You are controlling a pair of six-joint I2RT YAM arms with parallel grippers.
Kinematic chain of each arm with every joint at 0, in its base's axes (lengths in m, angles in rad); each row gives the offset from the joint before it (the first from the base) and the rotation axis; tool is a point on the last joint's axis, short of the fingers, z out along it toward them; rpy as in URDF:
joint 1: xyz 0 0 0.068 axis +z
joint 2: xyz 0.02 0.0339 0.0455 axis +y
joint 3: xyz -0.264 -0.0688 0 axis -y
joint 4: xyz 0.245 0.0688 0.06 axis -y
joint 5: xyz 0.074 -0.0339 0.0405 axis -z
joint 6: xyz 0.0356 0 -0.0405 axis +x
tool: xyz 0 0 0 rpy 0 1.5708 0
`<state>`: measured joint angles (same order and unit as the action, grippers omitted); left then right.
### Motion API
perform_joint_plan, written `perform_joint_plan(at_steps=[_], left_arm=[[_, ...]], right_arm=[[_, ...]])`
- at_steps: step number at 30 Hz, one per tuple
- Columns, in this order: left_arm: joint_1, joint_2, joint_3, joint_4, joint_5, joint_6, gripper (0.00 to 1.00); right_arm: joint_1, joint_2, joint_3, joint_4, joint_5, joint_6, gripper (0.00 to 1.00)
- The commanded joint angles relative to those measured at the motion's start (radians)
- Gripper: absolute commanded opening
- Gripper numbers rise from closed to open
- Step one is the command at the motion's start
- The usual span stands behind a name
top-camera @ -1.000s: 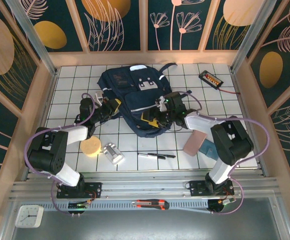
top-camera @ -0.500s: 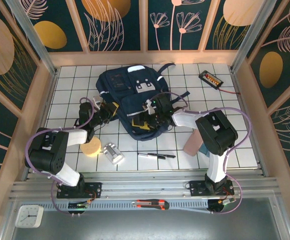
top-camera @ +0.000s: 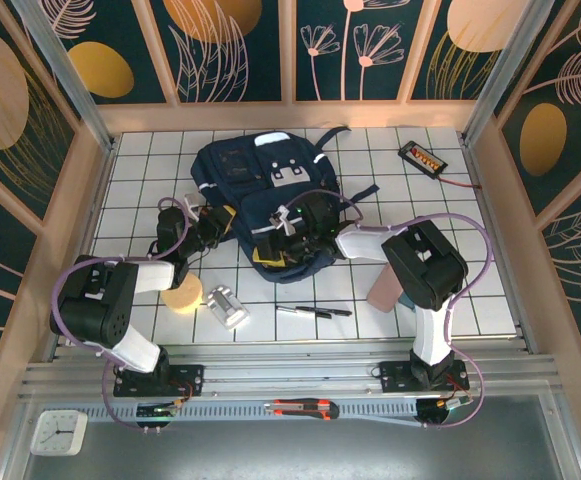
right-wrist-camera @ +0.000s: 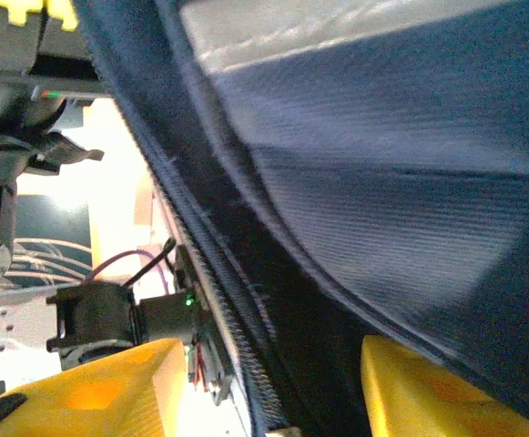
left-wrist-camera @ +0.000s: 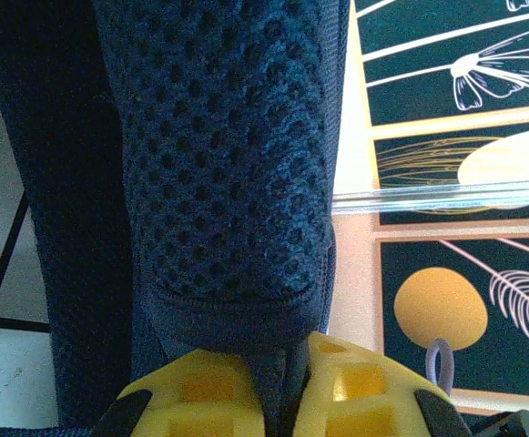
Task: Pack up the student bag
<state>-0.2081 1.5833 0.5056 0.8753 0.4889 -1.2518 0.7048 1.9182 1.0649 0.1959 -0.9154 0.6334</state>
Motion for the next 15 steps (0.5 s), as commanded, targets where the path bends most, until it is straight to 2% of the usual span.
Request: perform_joint_plan(at_steps=[1, 3, 6, 15], left_arm=[[-0.015, -0.005, 0.011, 0.183, 0.045, -0.005, 0.0], [-0.016, -0.008, 0.007, 0.181, 0.043, -0.002, 0.0], [-0.013, -0.013, 0.002, 0.173, 0.042, 0.004, 0.0], [0.012, -0.051, 0.004, 0.038, 0.034, 0.083, 0.0]], right_arm=[[0.02, -0.017, -0.009, 0.015, -0.062, 0.005, 0.49], [0.019, -0.029, -0.017, 0.005, -0.057, -0.001, 0.47], [0.02, -0.046, -0.023, -0.036, -0.045, -0.028, 0.36], [-0.022, -0.132, -0.086, -0.093, -0.013, -0.057, 0.36]])
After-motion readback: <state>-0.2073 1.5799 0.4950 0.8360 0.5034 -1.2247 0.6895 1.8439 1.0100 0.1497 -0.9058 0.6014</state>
